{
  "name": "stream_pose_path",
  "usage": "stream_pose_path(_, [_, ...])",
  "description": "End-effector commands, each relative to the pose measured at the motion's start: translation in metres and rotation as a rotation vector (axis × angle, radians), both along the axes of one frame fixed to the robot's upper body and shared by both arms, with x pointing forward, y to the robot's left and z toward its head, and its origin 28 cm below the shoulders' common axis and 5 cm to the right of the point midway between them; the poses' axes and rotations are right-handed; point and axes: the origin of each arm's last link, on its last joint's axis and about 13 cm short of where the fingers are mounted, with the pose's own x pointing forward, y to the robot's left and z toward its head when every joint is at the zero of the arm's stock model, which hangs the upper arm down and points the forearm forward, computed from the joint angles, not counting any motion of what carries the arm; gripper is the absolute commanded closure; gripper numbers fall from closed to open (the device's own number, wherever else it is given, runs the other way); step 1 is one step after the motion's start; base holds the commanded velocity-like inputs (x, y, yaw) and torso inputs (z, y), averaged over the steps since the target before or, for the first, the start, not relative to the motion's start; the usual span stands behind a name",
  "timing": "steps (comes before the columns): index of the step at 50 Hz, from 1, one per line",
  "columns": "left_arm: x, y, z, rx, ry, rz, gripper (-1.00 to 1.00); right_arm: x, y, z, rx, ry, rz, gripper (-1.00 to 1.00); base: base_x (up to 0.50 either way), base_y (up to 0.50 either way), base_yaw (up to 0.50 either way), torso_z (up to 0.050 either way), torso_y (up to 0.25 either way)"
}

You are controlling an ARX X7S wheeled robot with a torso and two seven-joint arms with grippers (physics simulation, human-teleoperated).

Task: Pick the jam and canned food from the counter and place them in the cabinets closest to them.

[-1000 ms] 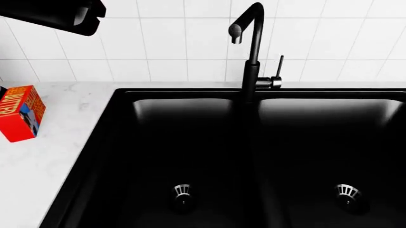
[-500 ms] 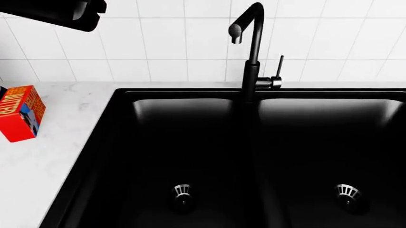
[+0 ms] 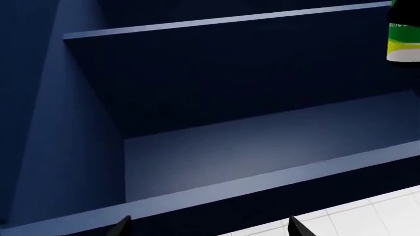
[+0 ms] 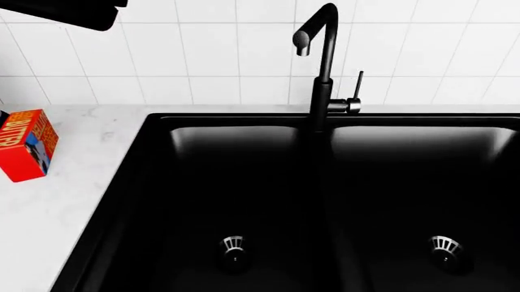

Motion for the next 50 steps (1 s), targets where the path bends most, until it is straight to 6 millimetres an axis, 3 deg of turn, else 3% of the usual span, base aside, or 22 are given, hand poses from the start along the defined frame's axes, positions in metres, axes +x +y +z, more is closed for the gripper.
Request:
stream_pose_path(1, [-0.001, 0.0, 0.003, 0.0, -0.007, 0.002, -1.0, 0.021, 0.004, 0.012, 0.03, 0.204, 0.024, 1.0, 0.0, 0.0, 0.0, 0.0, 0.0])
stream_pose_path(5, [-0.001, 0.0, 0.004, -0.001, -0.009, 0.003, -1.0, 0.031, 0.0, 0.017, 0.077, 0.273, 0.023, 1.0, 0.0, 0.0, 0.0, 0.0, 0.0])
stream_pose_path(11, [-0.001, 0.001, 0.004, -0.001, -0.008, 0.005, -1.0, 0.069, -0.004, 0.022, 0.12, 0.374, 0.018, 1.0, 0.0, 0.0, 0.0, 0.0, 0.0])
stream_pose_path(19, [0.0, 0.002, 0.002, -0.002, -0.003, 0.004, -1.0, 0.126, -0.013, -0.004, 0.169, 0.517, -0.035, 1.0, 0.0, 0.0, 0.0, 0.0, 0.0])
stream_pose_path(33, [0.001, 0.002, 0.0, -0.003, -0.006, 0.005, -1.0, 0.175, -0.026, -0.049, 0.199, 0.697, -0.126, 1.0, 0.0, 0.0, 0.0, 0.0, 0.0])
stream_pose_path(34, [0.001, 0.002, 0.0, -0.003, -0.005, 0.005, -1.0, 0.175, -0.027, -0.05, 0.197, 0.697, -0.128, -1.0, 0.0, 0.0, 0.0, 0.0, 0.0])
stream_pose_path(50, [-0.001, 0.001, 0.0, 0.0, -0.007, 0.007, -1.0, 0.161, -0.02, -0.036, 0.125, 0.58, -0.129, -1.0, 0.0, 0.0, 0.0, 0.0, 0.0])
